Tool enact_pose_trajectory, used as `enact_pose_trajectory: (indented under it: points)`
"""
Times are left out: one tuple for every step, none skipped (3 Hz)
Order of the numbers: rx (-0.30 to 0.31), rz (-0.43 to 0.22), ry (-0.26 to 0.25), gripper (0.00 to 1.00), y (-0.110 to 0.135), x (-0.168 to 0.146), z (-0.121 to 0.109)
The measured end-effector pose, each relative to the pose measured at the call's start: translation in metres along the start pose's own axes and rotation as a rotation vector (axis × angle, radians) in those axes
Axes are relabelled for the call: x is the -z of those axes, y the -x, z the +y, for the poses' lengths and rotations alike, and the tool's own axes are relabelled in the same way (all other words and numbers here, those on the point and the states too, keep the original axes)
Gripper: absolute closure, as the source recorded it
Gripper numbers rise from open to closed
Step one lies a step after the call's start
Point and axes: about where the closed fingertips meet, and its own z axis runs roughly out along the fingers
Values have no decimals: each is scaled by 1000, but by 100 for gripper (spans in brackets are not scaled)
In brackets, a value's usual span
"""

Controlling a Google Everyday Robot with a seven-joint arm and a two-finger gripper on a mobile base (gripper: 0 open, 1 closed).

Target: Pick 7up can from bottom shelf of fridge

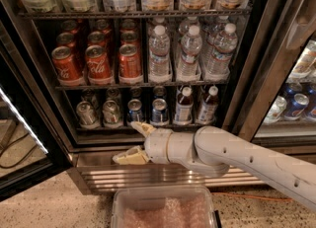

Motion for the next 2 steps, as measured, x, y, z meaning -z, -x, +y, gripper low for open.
enact_pose_trajectory:
  points:
    - [22,17,-10,34,-6,-10,-5]
    - [24,14,-23,27,-12,-30,-13]
